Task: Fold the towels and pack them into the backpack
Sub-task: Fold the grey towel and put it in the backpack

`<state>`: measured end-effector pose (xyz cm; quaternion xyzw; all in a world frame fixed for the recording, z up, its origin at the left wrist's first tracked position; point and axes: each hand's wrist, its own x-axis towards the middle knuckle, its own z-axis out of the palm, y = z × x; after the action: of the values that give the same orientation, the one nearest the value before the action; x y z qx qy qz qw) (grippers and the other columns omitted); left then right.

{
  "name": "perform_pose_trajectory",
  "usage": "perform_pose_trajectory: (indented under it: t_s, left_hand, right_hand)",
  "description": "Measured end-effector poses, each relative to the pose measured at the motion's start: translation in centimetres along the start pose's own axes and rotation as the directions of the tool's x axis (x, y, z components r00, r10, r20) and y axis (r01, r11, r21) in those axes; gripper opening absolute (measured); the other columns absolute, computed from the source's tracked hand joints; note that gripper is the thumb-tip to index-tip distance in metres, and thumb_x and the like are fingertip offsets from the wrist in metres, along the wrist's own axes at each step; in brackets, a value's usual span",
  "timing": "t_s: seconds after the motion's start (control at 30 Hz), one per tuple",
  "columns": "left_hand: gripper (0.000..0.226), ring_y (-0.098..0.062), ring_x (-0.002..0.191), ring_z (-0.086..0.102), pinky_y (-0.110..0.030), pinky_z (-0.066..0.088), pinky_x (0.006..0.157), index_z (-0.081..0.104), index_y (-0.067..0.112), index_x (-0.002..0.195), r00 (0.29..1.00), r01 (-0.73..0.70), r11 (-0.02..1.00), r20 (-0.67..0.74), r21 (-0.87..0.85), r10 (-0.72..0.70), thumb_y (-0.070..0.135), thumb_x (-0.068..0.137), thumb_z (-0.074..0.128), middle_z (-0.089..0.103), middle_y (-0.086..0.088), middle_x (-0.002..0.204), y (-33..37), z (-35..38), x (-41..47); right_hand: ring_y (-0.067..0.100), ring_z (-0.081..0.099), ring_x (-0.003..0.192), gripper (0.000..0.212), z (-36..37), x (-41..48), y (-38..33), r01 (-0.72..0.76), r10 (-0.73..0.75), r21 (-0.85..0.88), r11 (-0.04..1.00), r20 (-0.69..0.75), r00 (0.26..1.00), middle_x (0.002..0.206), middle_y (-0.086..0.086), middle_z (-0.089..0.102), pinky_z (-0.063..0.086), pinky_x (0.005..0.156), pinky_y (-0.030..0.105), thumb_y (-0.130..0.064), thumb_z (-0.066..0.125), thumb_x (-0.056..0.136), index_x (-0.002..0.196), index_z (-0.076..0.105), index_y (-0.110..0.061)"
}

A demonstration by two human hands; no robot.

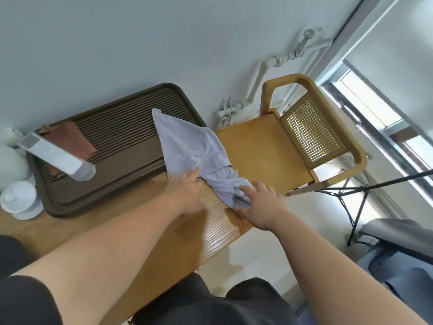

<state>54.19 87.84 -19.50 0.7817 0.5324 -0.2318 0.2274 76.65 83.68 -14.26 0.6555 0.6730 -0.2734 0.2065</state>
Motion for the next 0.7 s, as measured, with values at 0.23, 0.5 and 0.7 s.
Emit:
perform_pose_trajectory:
  t_s: [0.23, 0.5, 0.7]
  left_hand:
    - [0.087, -0.026, 0.153, 0.007, -0.054, 0.015, 0.122, 0.014, 0.019, 0.160, 0.994, 0.110, 0.990, 0.016, -0.090, -0.109, 0.056, 0.091, 0.052, -0.003, 0.001, 0.169, 0.4, 1.7, 2.6]
    - [0.033, -0.027, 0.115, 0.054, -0.038, 0.038, 0.110, 0.070, 0.016, 0.114, 0.919, 0.212, 0.836, -0.188, -0.506, -0.347, 0.007, 0.097, 0.044, 0.063, -0.001, 0.122, 3.9, 1.5, 0.7]
    - [0.024, -0.016, 0.089, 0.059, -0.029, 0.049, 0.074, 0.062, 0.024, 0.106, 0.792, 0.147, 0.669, -0.318, -0.729, -0.521, 0.007, 0.093, 0.051, 0.059, 0.011, 0.095, 7.8, -0.7, -2.7]
  right_hand:
    - [0.026, 0.011, 0.153, 0.072, 0.3, 4.1, 3.0, 0.086, -0.085, 0.002, 0.996, 0.160, 0.983, 0.169, -0.004, 0.006, 0.019, 0.122, 0.048, -0.064, 0.045, 0.095, 0.158, 0.019, -0.041]
    - [0.026, 0.019, 0.150, 0.071, -1.5, 6.8, 6.5, 0.346, -0.289, -0.167, 0.923, 0.291, 0.912, 0.168, -0.009, 0.005, 0.037, 0.112, 0.050, -0.057, 0.047, 0.097, 0.158, 0.020, -0.031]
    - [0.027, 0.027, 0.149, 0.080, -2.8, 8.4, 7.4, 0.427, -0.415, -0.014, 0.904, 0.210, 0.885, 0.167, -0.001, 0.017, 0.034, 0.116, 0.046, -0.054, 0.053, 0.096, 0.160, 0.015, -0.025]
